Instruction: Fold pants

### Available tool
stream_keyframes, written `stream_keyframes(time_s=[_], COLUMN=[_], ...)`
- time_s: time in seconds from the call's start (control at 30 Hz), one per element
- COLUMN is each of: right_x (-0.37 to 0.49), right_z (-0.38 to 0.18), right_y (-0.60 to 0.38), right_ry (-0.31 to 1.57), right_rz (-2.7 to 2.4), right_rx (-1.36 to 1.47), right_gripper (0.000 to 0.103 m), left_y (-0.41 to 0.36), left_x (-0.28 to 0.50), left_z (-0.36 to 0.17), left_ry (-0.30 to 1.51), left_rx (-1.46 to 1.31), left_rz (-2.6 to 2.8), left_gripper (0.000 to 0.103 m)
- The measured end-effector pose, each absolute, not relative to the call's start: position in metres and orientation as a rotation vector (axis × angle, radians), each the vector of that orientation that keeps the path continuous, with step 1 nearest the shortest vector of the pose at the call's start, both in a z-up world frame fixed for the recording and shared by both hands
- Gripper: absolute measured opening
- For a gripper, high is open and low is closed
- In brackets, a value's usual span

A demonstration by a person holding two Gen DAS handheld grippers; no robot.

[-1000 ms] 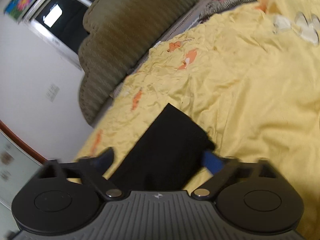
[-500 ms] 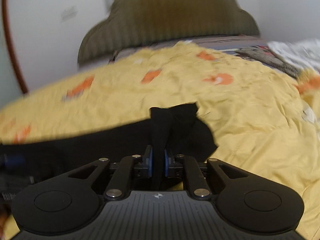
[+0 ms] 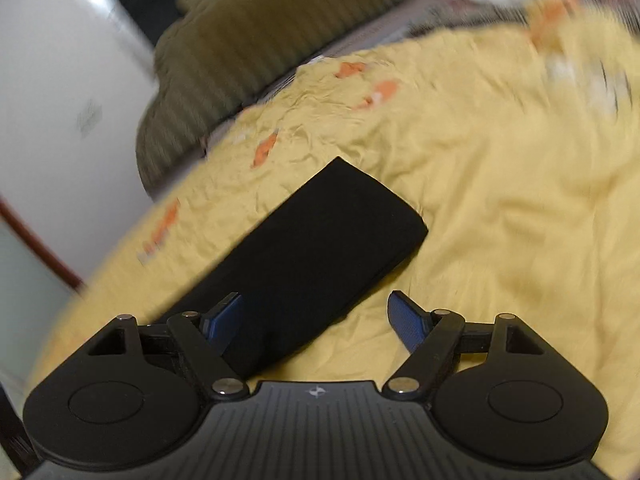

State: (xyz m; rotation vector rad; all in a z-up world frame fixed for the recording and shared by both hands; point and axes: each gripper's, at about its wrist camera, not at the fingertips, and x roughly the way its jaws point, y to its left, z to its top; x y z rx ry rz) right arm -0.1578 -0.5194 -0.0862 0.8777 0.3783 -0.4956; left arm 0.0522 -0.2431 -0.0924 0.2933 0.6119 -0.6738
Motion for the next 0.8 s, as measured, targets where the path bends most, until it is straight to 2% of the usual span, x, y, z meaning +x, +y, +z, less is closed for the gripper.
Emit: stream_keyframes(time_s=[0.1, 0.23, 0.27, 0.3, 0.33, 0.37, 0.47, 0.57, 0.67, 0.8], right_x=[-0.163, -0.162, -0.161, -0.158, -0.156, -0.154, -0.149, -0.133, -0.111, -0.092], right_z=[-0.097, -0.101, -0.102, -0.103, -0.106, -0.109, -0.106, -0.074, -0.049, -0.042], right_y=[-0.533, -0.546, -0.550, -0.553, -0.557, -0.561, -0.563, -0.536, -0.492, -0.452], right_ry=[0.261, 0.156, 0.141, 0.154, 0.180, 0.201, 0.235, 0.316, 0.392, 0.440], right_rz=[-0.481, -0.507, -0.515, -0.541, -0.568, -0.576, -0.542, -0.547, -0.533, -0.510], right_rx=[1.041, 1.119, 1.113, 1.109, 1.115, 1.126, 1.072, 0.741, 0.371, 0.077], right_gripper=[0.079, 0.077, 0.070, 0.047, 0.032, 0.012, 0.009, 0.009, 0.009, 0.009], left_y=[-0.243, -0.243, -0.243, -0.243, -0.243, -0.243, -0.242, -0.241, -0.243, -0.260], left_x=[0.052, 0.052, 0.052, 0.052, 0.052, 0.052, 0.053, 0.054, 0.066, 0.090], left_z=[-0.092, -0.092, -0.092, -0.093, -0.093, -0.093, -0.092, -0.083, -0.061, -0.041], left_ry=[0.612, 0.612, 0.612, 0.612, 0.612, 0.612, 0.615, 0.630, 0.710, 0.883], left_rx=[0.293, 0.293, 0.293, 0.293, 0.293, 0.293, 0.287, 0.263, 0.123, -0.080], left_rz=[-0.674, -0.674, -0.674, -0.674, -0.674, -0.674, -0.678, -0.675, -0.762, -0.924], left_gripper=[0.103, 0.103, 0.103, 0.103, 0.103, 0.103, 0.103, 0.096, 0.096, 0.097])
